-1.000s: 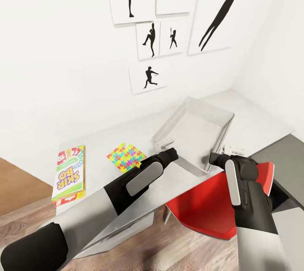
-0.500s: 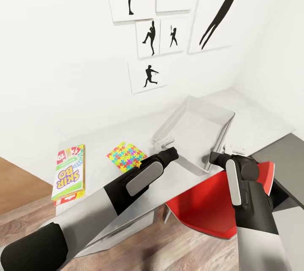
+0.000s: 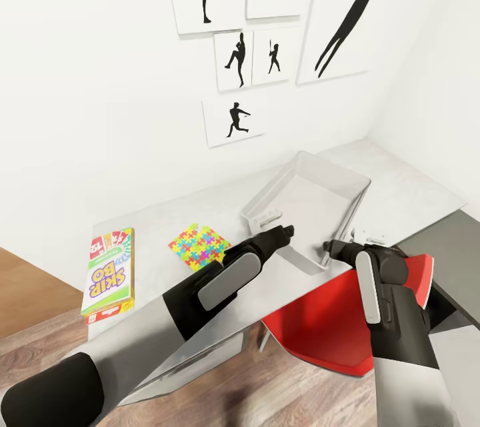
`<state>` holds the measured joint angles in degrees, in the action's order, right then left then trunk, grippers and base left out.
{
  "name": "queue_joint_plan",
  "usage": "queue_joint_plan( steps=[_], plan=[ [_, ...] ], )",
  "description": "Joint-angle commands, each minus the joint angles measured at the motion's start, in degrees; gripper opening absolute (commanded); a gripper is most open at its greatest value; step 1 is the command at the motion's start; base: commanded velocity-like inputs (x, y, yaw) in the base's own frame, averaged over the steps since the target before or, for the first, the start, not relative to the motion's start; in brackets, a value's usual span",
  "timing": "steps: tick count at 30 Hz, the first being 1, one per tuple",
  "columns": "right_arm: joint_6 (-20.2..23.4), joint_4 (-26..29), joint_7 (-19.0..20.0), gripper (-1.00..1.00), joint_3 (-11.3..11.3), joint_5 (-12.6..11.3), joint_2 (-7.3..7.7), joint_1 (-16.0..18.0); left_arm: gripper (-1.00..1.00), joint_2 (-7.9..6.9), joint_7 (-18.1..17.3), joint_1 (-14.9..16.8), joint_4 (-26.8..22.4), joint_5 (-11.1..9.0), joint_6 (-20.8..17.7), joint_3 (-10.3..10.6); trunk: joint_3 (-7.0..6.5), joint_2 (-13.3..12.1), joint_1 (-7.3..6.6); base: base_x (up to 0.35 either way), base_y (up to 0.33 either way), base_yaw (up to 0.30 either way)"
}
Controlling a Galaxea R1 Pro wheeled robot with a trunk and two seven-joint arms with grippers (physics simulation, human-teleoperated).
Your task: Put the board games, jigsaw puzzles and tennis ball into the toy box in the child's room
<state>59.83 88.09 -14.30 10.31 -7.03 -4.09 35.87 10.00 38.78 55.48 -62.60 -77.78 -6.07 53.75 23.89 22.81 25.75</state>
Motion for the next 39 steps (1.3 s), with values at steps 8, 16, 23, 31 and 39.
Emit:
queue_joint_plan(
  steps=[8,16,23,31,39],
  plan=[
    [0.2,0.1,-0.5,1.00,0.1,-0.6,-0.04,0.1,1.00,0.00,0.4,0.1,-0.9,-0.1,-0.3,0.0,0.10,0.1,0.03,0.000,0.000,0.000],
    [0.2,0.1,-0.5,1.00,0.1,-0.7,-0.04,0.1,1.00,0.00,0.5,0.1,-1.2,-0.1,-0.3,0.0,0.10,0.1,0.03,0.000,0.000,0.000],
    [0.2,0.2,-0.5,1.00,0.2,-0.7,-0.04,0.1,1.00,0.00,0.5,0.0,-2.2,-0.1,-0.4,0.0,0.10,0.1,0.03,-0.017,0.000,0.000],
    [0.2,1.0,-0.4,1.00,0.2,-0.7,-0.04,0.1,1.00,0.00,0.8,-0.2,-8.1,0.0,-0.9,0.0,0.10,0.1,0.03,-0.009,0.000,0.000],
    [0.2,2.4,-0.3,1.00,0.1,-1.0,-0.02,0.1,1.00,0.00,0.7,-0.6,-10.8,-0.1,-1.2,-2.3,0.10,0.1,0.03,0.000,0.000,0.000]
  ],
)
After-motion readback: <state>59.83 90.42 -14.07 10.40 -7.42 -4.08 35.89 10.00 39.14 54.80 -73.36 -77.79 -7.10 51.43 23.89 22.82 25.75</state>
